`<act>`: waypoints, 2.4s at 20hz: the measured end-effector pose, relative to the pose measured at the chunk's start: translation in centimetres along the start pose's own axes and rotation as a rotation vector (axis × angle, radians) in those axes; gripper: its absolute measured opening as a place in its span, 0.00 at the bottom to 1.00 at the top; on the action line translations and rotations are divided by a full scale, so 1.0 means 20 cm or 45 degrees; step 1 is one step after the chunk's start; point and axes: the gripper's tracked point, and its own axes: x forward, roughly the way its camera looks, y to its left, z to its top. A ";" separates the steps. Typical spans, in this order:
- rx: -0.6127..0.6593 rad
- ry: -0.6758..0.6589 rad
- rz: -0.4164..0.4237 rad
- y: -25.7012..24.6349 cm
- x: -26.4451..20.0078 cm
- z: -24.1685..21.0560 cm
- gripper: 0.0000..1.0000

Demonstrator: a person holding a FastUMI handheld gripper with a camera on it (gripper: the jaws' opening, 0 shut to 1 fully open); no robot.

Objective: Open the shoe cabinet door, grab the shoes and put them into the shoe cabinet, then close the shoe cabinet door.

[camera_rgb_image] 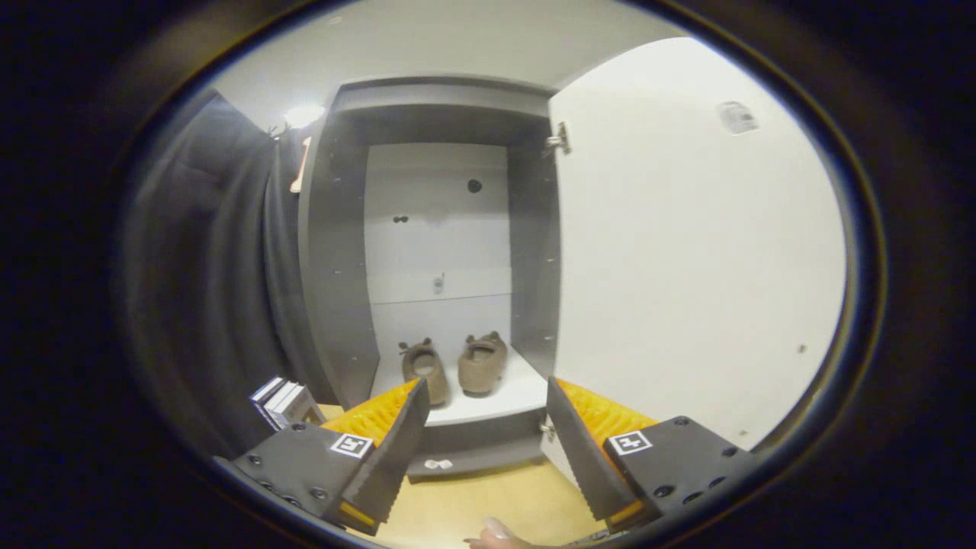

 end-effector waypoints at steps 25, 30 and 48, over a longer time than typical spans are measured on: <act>0.132 -0.159 0.112 -1.59 0.28 0.19 0.96; 0.075 -0.162 0.216 -1.47 0.33 0.19 0.95; 0.107 -0.200 0.272 -0.63 0.10 0.14 0.94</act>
